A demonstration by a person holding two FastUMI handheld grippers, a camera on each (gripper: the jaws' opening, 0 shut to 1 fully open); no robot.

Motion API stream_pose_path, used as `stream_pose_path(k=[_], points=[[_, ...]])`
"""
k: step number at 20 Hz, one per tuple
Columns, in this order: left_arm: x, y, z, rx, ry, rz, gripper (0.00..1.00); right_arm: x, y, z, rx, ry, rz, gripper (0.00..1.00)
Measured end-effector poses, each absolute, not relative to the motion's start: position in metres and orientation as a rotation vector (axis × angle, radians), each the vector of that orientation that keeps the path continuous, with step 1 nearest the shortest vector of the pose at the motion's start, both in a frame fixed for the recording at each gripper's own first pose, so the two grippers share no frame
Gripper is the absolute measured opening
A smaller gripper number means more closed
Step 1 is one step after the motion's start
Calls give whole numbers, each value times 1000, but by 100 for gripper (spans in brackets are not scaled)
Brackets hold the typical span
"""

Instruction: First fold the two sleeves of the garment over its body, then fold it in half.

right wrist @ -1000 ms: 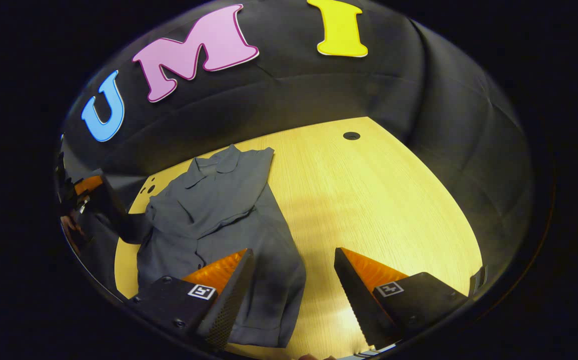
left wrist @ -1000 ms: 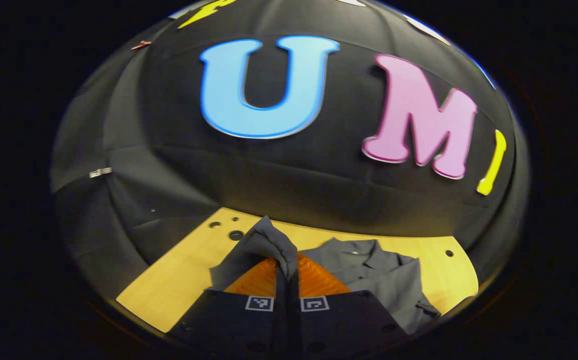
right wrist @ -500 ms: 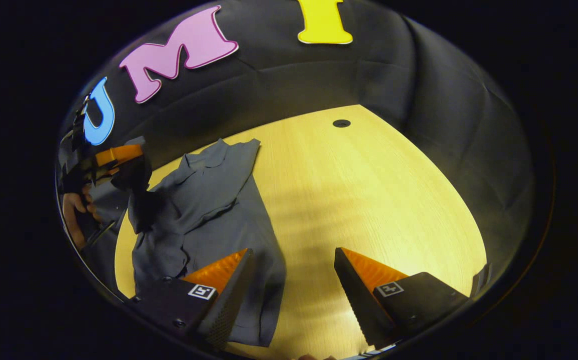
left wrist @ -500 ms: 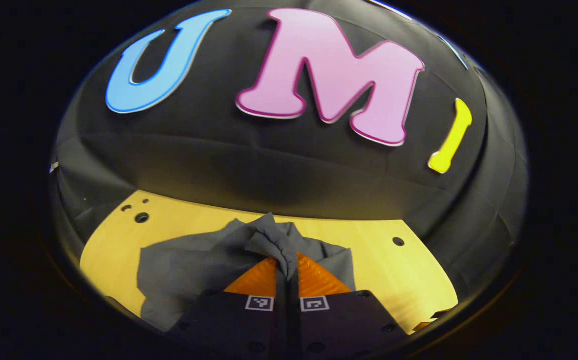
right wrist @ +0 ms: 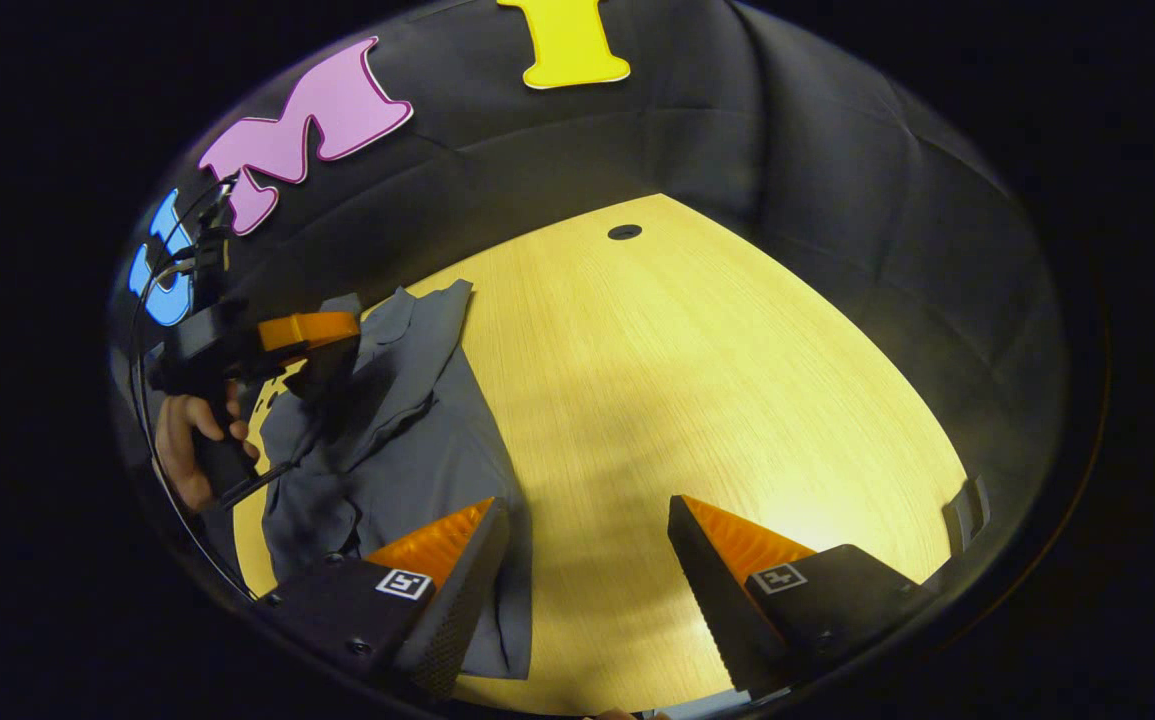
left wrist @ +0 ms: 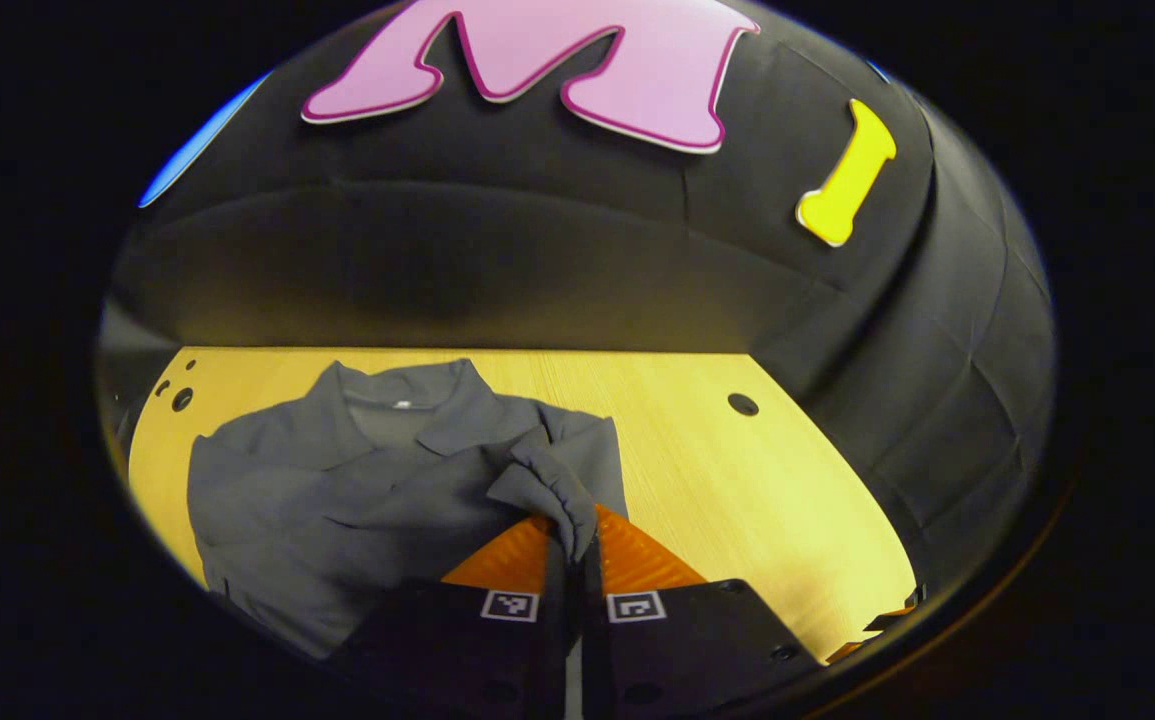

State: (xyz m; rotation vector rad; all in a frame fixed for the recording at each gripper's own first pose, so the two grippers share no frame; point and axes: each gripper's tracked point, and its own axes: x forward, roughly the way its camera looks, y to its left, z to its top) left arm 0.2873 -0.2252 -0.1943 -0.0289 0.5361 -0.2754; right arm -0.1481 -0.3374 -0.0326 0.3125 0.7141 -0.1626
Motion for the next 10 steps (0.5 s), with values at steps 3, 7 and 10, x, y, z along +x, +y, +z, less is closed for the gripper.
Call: stream_pose_path(k=[3,7,10], points=[[284,-221,-205,9,554,-265,24,-161,-326,-36,319,733,-161,99],[260,-203,-191,36,509,-280,84,-170,-302,-39,346,758,-154,99],[230,-165,-169,35,463,-273,96,-176,-284,-42,363,767,-163,99]])
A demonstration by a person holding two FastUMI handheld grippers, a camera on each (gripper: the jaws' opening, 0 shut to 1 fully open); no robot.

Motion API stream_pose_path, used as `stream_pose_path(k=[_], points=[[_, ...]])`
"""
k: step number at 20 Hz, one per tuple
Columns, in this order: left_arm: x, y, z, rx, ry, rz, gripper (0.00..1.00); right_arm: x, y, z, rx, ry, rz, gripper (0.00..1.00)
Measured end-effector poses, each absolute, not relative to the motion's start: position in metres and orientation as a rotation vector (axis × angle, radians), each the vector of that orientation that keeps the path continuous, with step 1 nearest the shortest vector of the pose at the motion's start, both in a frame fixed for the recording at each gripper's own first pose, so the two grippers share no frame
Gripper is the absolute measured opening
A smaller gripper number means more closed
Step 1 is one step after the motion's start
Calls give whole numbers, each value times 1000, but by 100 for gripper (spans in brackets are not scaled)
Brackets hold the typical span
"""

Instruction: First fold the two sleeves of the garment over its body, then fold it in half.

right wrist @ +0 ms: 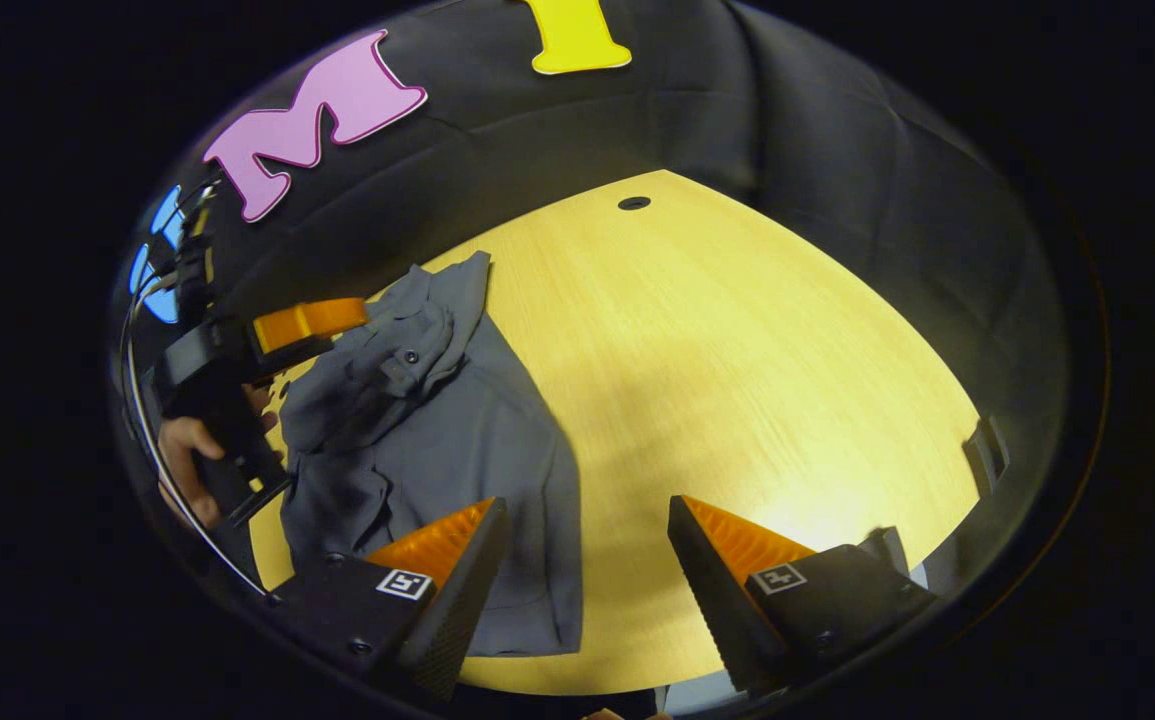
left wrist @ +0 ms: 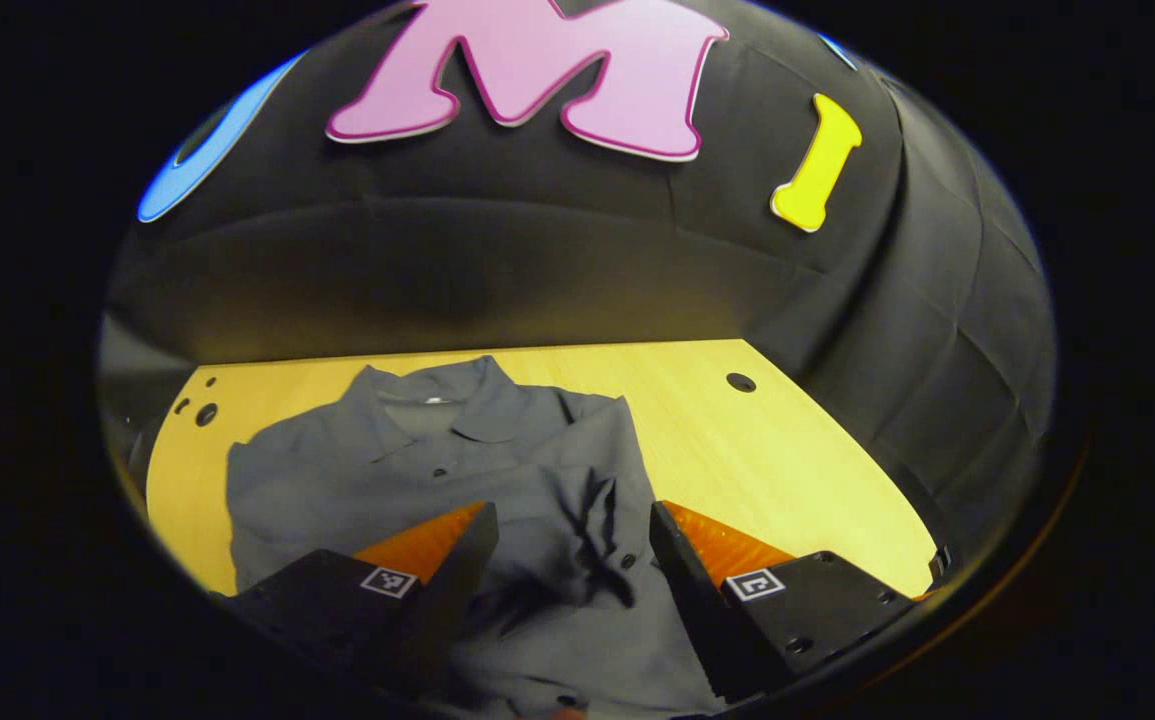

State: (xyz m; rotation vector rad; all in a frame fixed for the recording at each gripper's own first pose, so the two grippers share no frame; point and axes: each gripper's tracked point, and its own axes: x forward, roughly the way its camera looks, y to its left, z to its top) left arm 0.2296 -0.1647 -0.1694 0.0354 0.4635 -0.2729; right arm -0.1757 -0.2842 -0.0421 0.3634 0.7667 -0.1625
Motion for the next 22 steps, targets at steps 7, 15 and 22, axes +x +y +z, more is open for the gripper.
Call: stream_pose_path(k=[7,15,22], points=[[124,-25,-155,44,392,-198,96,-188,-250,-55,329,788,-162,99],[14,93,-228,58,500,-50,96,-208,-224,-98,318,869,-184,99],[-35,128,-294,-9,627,5,96,-219,-198,-116,356,908,-180,99]])
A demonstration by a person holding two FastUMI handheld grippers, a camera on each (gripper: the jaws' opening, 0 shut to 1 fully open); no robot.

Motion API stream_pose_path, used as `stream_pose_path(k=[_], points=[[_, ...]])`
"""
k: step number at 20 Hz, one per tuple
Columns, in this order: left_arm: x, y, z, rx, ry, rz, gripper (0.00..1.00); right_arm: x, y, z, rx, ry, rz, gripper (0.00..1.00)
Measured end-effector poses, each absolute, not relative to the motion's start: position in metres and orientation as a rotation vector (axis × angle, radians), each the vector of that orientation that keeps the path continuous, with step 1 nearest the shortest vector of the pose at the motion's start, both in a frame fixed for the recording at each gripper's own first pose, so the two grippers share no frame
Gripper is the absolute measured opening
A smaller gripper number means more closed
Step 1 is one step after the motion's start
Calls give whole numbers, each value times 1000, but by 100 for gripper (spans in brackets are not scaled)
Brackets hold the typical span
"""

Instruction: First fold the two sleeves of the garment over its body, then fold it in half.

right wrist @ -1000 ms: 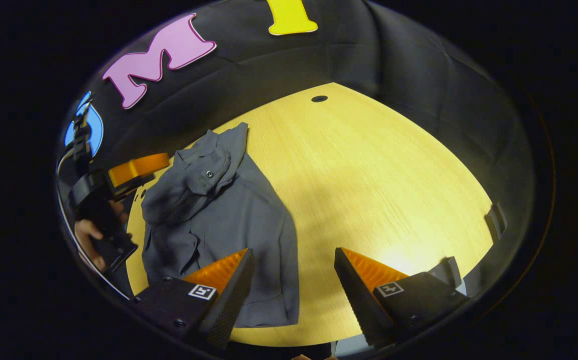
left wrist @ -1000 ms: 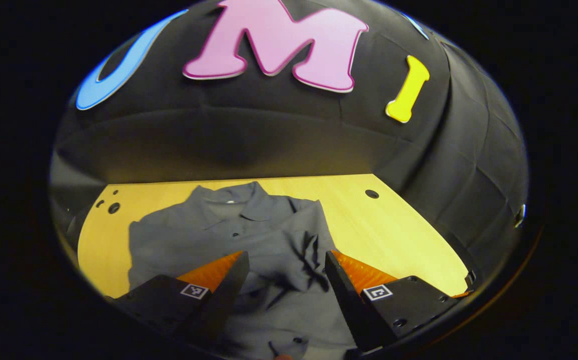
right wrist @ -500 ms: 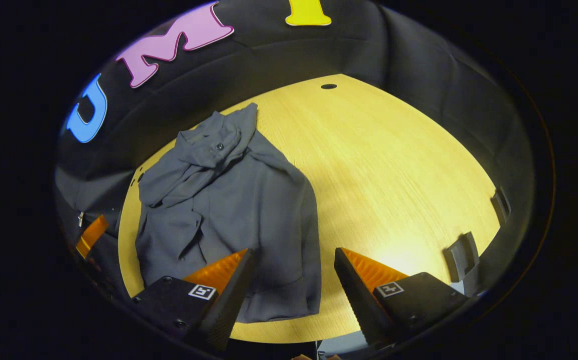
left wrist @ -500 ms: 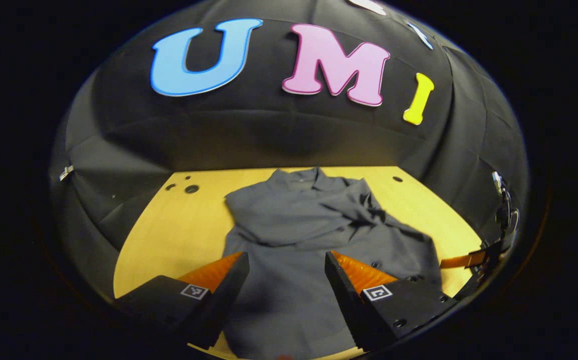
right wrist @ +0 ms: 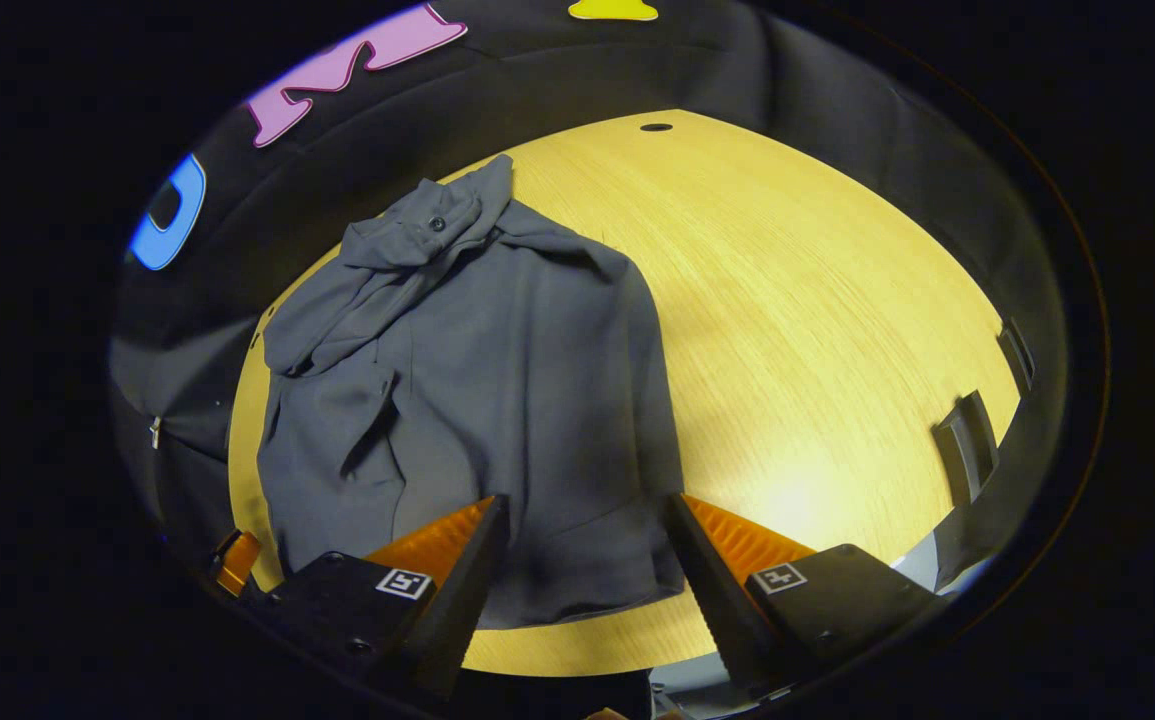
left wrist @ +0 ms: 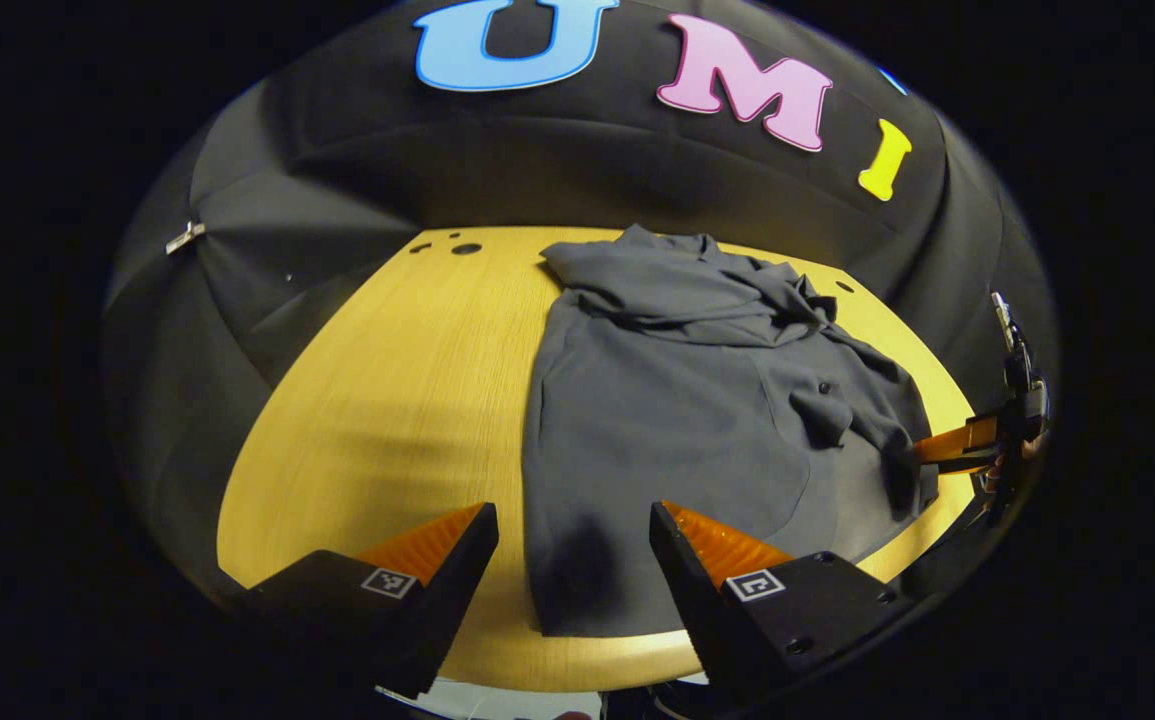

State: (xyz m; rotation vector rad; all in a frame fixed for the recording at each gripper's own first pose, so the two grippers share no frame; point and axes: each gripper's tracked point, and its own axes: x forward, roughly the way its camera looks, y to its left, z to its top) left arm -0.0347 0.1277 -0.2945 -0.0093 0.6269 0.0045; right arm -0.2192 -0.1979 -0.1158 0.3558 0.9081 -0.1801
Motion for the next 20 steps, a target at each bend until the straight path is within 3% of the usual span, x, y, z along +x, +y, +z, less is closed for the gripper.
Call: stream_pose_path(k=[9,13,14,15,16,17,18,19,20], points=[[-42,119,-336,-10,713,9,96,-226,-191,-127,170,948,-196,100],[-42,115,-342,80,723,8,97,-223,-184,-129,128,963,-193,95],[-42,111,-342,94,725,-12,98,-221,-178,-130,130,970,-184,88],[-42,108,-343,100,726,-27,95,-218,-173,-130,130,975,-172,65],[-40,106,-342,104,725,-31,84,-216,-168,-131,127,982,-160,66],[-40,103,-343,103,728,-41,78,-214,-167,-130,119,984,-151,51],[-39,101,-343,104,726,-49,71,-213,-163,-130,116,989,-135,47],[-39,97,-343,99,729,-63,66,-213,-163,-131,108,989,-130,36],[-38,93,-343,91,730,-75,53,-213,-163,-129,103,994,-116,34]])
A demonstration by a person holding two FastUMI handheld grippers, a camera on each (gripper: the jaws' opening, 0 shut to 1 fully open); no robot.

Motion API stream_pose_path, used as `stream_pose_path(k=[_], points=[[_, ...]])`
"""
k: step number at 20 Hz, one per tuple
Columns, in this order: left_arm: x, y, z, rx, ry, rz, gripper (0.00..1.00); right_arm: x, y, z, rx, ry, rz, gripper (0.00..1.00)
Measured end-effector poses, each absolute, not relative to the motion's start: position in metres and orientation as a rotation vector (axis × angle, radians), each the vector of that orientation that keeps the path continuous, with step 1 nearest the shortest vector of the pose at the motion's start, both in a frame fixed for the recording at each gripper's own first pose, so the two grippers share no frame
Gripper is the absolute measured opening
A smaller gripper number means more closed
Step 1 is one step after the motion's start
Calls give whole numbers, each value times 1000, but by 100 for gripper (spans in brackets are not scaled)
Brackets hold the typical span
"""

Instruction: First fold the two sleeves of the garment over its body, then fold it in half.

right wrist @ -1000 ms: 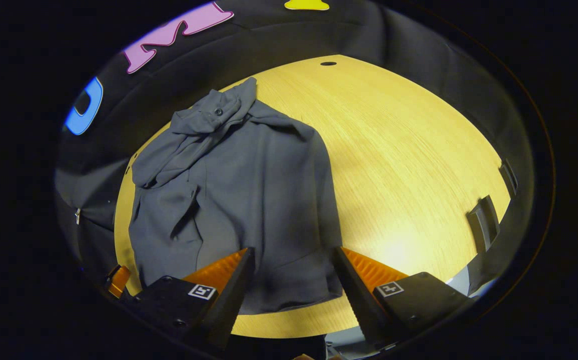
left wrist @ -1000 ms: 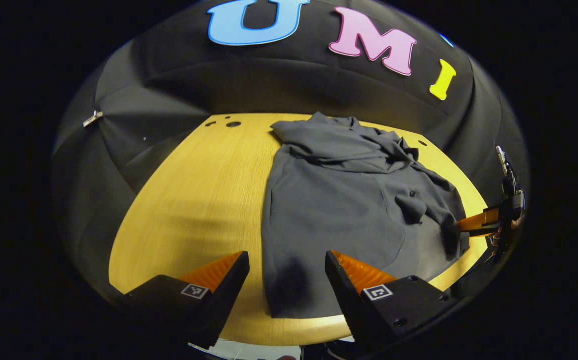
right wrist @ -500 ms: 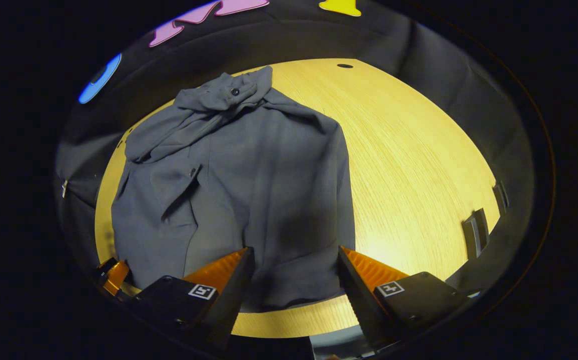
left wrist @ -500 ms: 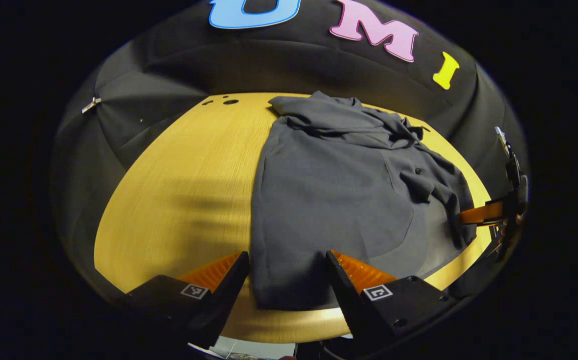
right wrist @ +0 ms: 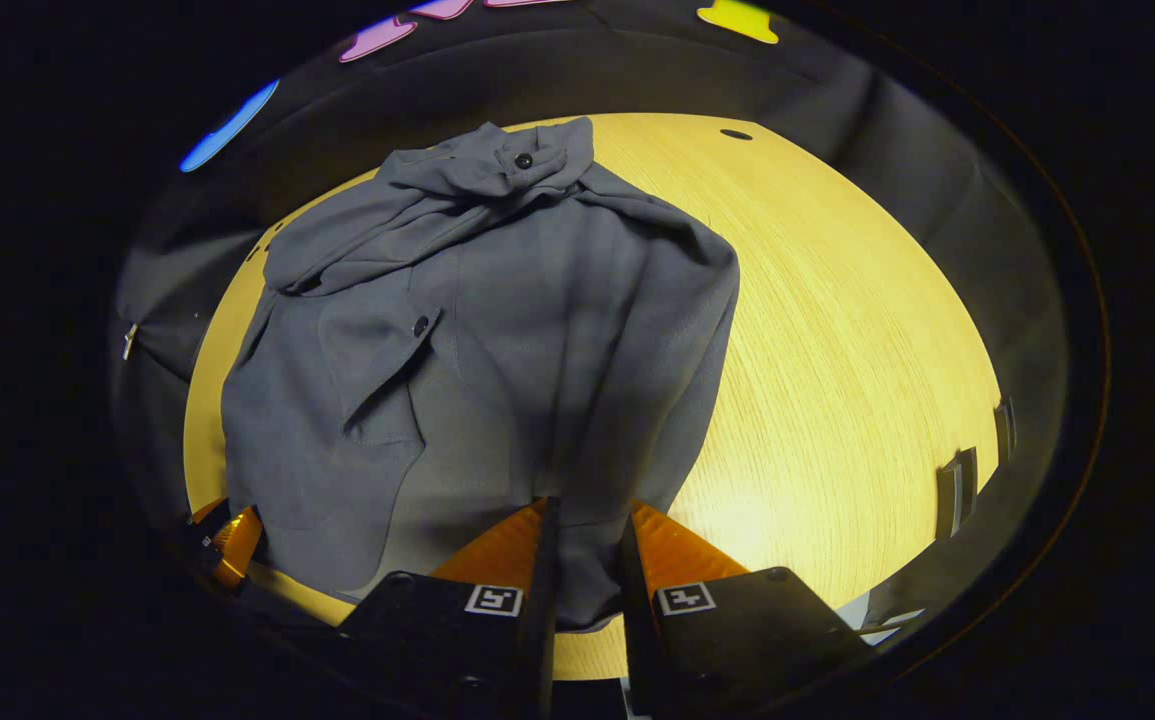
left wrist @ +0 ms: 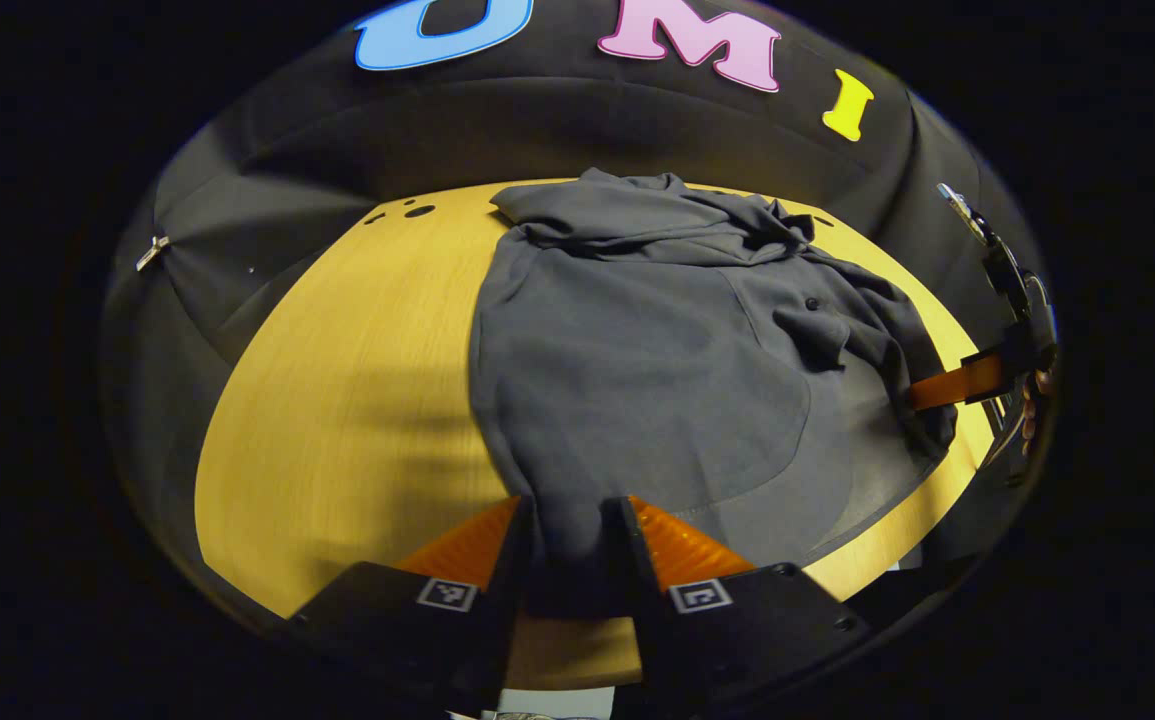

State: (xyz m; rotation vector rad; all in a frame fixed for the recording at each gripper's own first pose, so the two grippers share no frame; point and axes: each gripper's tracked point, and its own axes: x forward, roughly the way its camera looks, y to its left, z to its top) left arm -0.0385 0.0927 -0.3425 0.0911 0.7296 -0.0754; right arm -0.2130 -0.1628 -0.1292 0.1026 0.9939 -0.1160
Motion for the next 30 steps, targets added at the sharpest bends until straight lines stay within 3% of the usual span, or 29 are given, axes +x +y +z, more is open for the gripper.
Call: stream_pose_path(k=[1,3,4,6,21,30], points=[[-38,91,-342,82,732,-85,44,-210,-158,-131,124,989,-99,34],[-36,87,-343,58,739,-94,28,-211,-159,-129,156,988,-94,18],[-34,86,-342,49,739,-94,12,-211,-158,-131,168,993,-89,15],[-32,85,-340,28,740,-96,7,-210,-158,-127,174,993,-63,8],[0,69,-238,-74,636,-45,6,-172,-155,-50,174,861,70,8],[43,70,-181,-71,546,-19,5,-109,-150,3,141,717,139,7]])
